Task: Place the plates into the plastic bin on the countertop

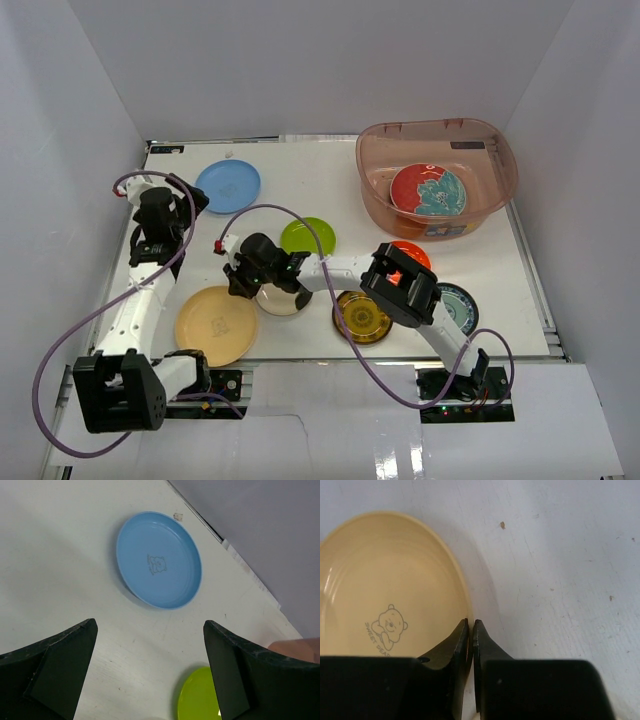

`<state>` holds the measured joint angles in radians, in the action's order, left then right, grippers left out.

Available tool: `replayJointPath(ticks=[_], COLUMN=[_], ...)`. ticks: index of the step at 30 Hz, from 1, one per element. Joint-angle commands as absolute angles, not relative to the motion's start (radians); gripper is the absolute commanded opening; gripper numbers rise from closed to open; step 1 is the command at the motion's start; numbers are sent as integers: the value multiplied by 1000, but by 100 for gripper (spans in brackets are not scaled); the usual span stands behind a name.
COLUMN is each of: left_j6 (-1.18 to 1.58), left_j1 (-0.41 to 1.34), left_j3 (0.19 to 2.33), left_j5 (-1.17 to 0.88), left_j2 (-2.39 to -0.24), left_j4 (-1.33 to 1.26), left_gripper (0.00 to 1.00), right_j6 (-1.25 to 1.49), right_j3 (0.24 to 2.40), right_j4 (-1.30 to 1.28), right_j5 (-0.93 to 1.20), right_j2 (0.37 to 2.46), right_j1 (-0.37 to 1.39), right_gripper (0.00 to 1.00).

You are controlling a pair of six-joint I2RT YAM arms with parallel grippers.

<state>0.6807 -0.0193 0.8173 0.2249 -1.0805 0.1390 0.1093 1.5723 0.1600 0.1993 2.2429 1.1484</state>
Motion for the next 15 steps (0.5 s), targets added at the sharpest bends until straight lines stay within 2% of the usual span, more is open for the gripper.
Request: replayJointPath(ticks=[1,7,13,15], left_j6=[755,876,911,913], left_j1=[-86,-201,-278,-279], left_j3=[834,770,830,850], left_j5=[141,74,-41,-69], left_j2=[-1129,-1245,-1461,-1506], left_j4=[92,-72,-118,-164], left_gripper=[98,97,95,94], right_j6=[135,94,152,181], right_j3=[1565,1438,1171,1129], right_j4=[241,317,339,337], right_j5=[169,-38,-95,-92], right_j2=[2152,1925,1620,1517], right_j1=[1154,1091,829,685], right_gripper=[8,8,8,8])
